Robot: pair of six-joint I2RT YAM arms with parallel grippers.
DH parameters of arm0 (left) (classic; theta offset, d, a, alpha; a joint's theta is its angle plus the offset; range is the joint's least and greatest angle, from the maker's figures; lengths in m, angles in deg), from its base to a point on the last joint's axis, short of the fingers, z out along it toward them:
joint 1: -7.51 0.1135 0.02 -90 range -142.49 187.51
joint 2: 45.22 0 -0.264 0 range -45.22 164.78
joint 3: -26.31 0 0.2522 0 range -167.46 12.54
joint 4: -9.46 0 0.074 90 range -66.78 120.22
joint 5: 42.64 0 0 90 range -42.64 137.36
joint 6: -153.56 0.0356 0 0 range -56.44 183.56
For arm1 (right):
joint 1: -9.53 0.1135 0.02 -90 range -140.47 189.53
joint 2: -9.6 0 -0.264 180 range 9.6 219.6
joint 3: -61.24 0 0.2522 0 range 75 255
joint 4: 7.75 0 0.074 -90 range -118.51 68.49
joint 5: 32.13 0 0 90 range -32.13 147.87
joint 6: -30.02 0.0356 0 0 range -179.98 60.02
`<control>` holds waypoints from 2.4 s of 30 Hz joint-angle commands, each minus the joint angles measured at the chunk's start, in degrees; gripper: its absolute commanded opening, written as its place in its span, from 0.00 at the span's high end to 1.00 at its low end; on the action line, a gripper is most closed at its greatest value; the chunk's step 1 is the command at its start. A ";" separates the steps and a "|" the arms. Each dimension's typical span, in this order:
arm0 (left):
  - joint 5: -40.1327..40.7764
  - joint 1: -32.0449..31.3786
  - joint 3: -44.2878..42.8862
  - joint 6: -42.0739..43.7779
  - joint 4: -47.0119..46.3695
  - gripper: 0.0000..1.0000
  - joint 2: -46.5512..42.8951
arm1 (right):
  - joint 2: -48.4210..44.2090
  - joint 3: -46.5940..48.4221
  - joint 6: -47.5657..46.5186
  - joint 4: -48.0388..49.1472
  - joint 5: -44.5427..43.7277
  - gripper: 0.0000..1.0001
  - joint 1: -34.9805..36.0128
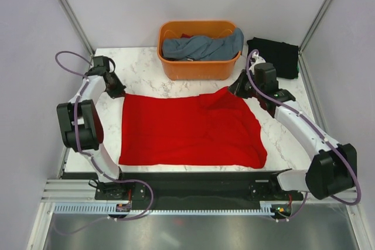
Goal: Fold and stack the t-shirts
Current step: Fold the tshirt
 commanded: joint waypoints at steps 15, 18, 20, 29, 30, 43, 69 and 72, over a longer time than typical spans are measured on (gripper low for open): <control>5.15 0.27 10.36 5.08 1.15 0.98 -17.16 | -25.05 -9.25 -2.15 -12.49 -5.51 1.00 0.17; 4.63 0.27 11.94 4.99 0.72 0.98 -17.86 | -28.57 -10.21 -2.06 -14.96 -5.77 1.00 0.08; 4.63 0.19 12.82 5.16 0.37 0.98 -18.74 | -31.37 -11.01 -1.89 -16.80 -5.86 1.00 0.17; 4.71 0.27 18.80 3.94 -0.16 0.98 -24.53 | -40.78 -15.83 0.04 -22.61 -5.69 1.00 0.17; 4.63 0.27 20.19 3.50 -0.16 0.98 -26.02 | -41.75 -16.36 0.57 -22.87 -5.69 1.00 0.17; 5.93 0.62 30.84 -3.44 4.14 0.21 -39.30 | -60.65 -24.72 10.67 -33.66 -7.61 0.34 0.08; 0.77 -28.29 22.14 -0.73 1.33 0.13 -18.92 | -6.79 -27.08 19.47 -7.77 -3.75 0.18 2.75; -0.12 -28.38 23.37 0.07 1.59 0.14 -17.34 | -4.33 -28.06 17.11 -6.18 -5.15 0.18 -3.93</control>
